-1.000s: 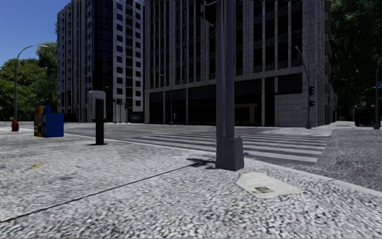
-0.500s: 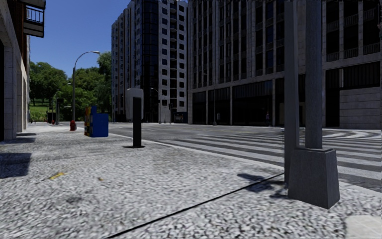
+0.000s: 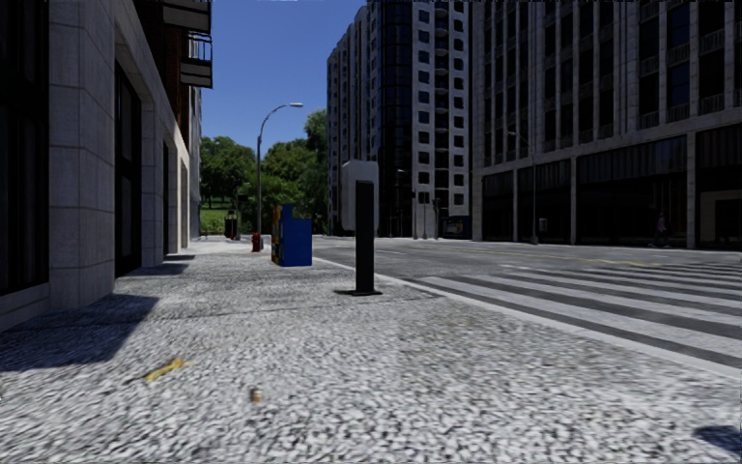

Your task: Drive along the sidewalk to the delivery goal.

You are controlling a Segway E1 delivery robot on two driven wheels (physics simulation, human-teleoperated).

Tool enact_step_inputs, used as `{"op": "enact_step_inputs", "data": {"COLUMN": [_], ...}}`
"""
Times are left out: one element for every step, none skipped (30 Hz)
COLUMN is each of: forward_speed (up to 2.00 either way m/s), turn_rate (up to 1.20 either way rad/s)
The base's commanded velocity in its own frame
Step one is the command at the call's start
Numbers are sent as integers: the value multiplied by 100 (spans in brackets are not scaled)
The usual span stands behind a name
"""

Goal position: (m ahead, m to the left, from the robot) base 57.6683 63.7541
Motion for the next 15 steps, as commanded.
{"op": "enact_step_inputs", "data": {"forward_speed": [200, 200, 200, 200, 200, 200, 200, 200, 200, 200, 200, 200, 200, 200, 200], "turn_rate": [68, 68, 68, 68, 68, 68, 68, 64, 61, 60, 60, 60, 60, 60, 60]}}
